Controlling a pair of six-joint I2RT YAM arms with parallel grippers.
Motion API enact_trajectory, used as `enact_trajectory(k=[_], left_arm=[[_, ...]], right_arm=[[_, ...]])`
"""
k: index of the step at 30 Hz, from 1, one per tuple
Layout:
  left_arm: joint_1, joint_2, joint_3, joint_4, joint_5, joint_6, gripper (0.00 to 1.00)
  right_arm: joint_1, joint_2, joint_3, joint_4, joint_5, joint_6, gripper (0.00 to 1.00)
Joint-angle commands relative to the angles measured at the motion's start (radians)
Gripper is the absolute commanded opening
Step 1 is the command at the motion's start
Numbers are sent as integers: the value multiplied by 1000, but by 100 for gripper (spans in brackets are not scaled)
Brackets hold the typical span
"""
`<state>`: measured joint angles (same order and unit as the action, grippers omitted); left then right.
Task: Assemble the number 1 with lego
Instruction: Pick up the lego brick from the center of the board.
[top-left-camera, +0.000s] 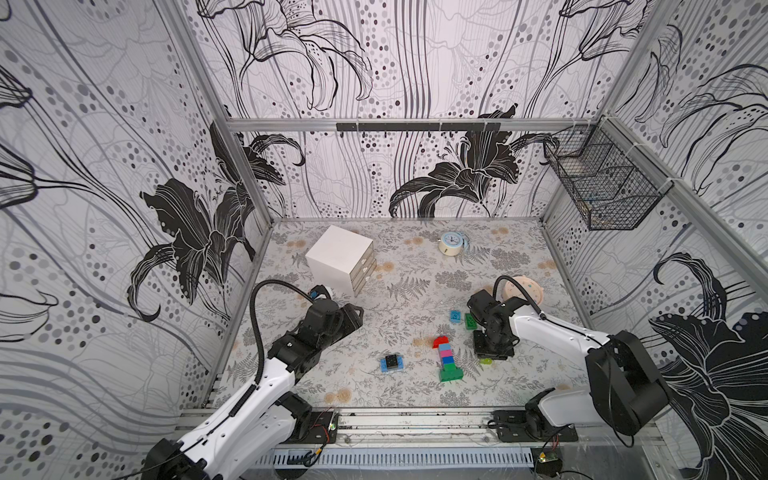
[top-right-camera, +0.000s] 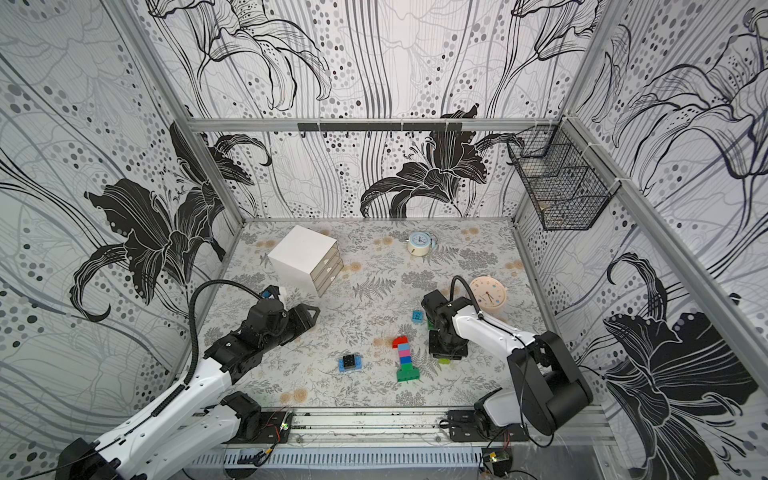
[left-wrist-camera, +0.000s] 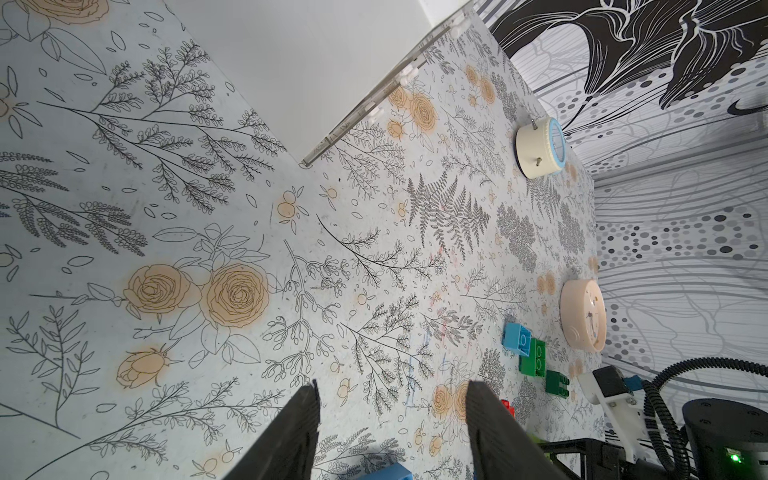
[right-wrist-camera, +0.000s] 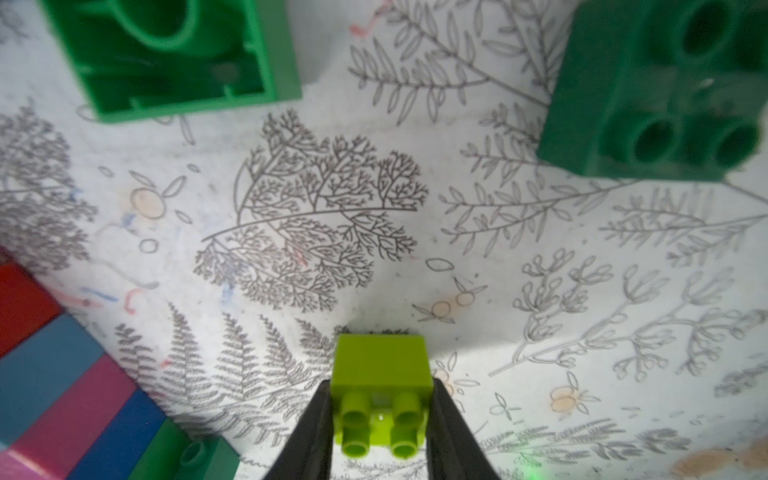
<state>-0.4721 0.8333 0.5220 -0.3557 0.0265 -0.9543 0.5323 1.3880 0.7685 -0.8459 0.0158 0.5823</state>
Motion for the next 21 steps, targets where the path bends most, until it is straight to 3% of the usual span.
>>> enact_trajectory(k=[1,8,14,17,21], left_arm=[[5,-21,-16,4,-24,-15,60],[22,-10,-33,-32,-53,-79,62],[64,-51,-68,-77,-49,-151,62],[95,-99,-105,-88,-36,-194,62],[124,-173,-132,-124,-37,-218,62]], right_arm=[[47,-98,78,-55,55,-67,24],[265,-162,237,54,13,-345,21],[455,-45,387,52,-74,-741,21],[508,33,460,22,-128,-928,21],[534,138,558,-24,-177,-1079,21]])
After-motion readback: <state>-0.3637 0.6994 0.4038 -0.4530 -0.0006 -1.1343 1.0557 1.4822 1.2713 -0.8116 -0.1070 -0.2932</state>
